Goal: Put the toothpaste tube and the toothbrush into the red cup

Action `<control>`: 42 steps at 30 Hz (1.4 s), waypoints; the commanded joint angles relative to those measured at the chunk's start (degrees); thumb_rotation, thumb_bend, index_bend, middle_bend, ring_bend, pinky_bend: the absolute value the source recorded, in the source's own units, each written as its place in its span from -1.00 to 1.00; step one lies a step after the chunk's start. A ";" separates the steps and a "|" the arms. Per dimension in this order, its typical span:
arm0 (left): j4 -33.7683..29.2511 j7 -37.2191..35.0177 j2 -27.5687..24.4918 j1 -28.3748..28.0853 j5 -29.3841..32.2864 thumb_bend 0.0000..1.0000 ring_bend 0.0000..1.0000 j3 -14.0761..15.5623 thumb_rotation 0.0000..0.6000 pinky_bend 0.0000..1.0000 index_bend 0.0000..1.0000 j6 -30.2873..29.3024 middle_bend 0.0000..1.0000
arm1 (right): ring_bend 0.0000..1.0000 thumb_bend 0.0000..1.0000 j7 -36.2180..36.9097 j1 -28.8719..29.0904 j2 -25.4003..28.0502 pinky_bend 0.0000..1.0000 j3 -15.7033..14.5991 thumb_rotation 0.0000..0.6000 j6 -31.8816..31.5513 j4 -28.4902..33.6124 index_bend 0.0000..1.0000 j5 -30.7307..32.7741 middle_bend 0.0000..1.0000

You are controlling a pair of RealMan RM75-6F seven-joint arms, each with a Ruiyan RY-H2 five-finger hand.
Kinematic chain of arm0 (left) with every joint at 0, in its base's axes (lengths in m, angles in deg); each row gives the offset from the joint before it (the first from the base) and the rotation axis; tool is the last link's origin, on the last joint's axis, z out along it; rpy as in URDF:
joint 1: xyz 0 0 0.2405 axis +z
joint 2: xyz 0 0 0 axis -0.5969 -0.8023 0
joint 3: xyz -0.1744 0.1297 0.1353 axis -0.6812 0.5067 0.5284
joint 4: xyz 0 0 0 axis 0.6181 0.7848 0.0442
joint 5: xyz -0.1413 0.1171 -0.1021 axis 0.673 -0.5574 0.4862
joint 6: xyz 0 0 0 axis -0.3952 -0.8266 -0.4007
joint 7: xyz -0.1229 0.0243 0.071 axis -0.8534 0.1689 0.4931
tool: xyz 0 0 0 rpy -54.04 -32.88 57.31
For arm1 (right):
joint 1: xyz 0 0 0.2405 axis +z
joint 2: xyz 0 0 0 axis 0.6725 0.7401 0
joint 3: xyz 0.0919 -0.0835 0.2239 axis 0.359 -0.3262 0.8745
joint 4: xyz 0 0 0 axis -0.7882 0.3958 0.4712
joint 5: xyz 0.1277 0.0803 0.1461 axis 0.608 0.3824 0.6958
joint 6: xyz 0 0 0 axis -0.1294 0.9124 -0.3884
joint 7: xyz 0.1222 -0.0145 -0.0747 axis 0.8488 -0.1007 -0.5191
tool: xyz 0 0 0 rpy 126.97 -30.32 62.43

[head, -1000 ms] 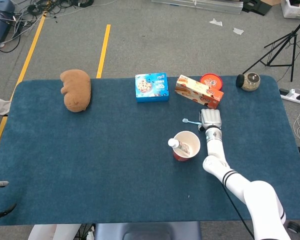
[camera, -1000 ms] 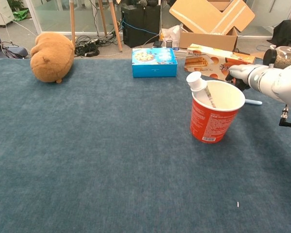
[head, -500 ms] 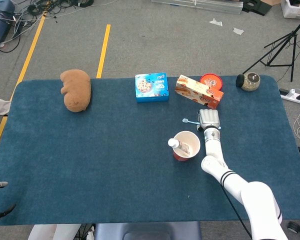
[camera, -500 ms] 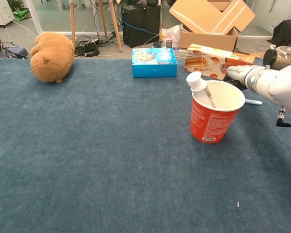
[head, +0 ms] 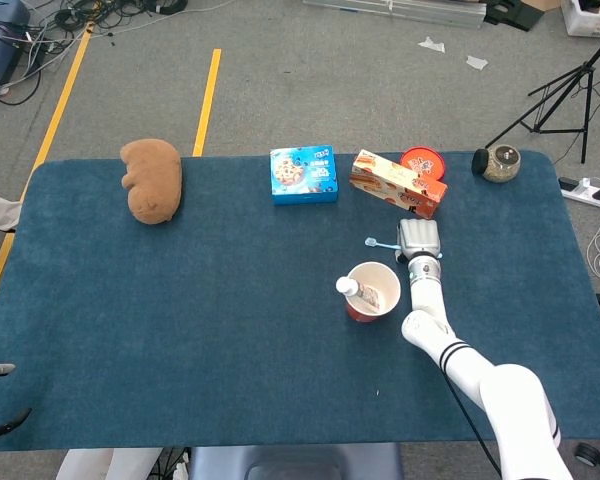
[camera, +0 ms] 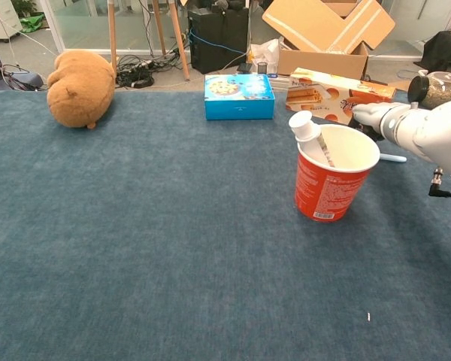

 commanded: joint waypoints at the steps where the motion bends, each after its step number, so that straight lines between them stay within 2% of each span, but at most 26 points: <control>1: 0.03 -0.02 0.00 0.02 0.03 -1.00 -0.34 0.00 1.00 -0.17 -0.36 0.01 -0.25 | 1.00 -0.49 -0.37 0.01 -0.19 1.00 0.18 1.00 0.14 -0.31 0.09 0.17 1.00; 23: -0.32 0.29 -0.17 -0.10 -0.07 -1.00 -0.34 -0.11 1.00 -0.17 -0.36 0.08 -0.25 | 1.00 -0.42 -0.59 -0.68 0.03 1.00 1.47 1.00 -0.11 0.30 0.25 -0.69 1.00; 42: -0.96 0.91 -0.41 -0.30 -0.53 -1.00 -0.34 -0.10 1.00 -0.17 -0.36 -0.20 -0.25 | 1.00 -0.41 1.64 -2.35 3.53 1.00 1.87 1.00 -2.44 6.62 0.32 -1.79 1.00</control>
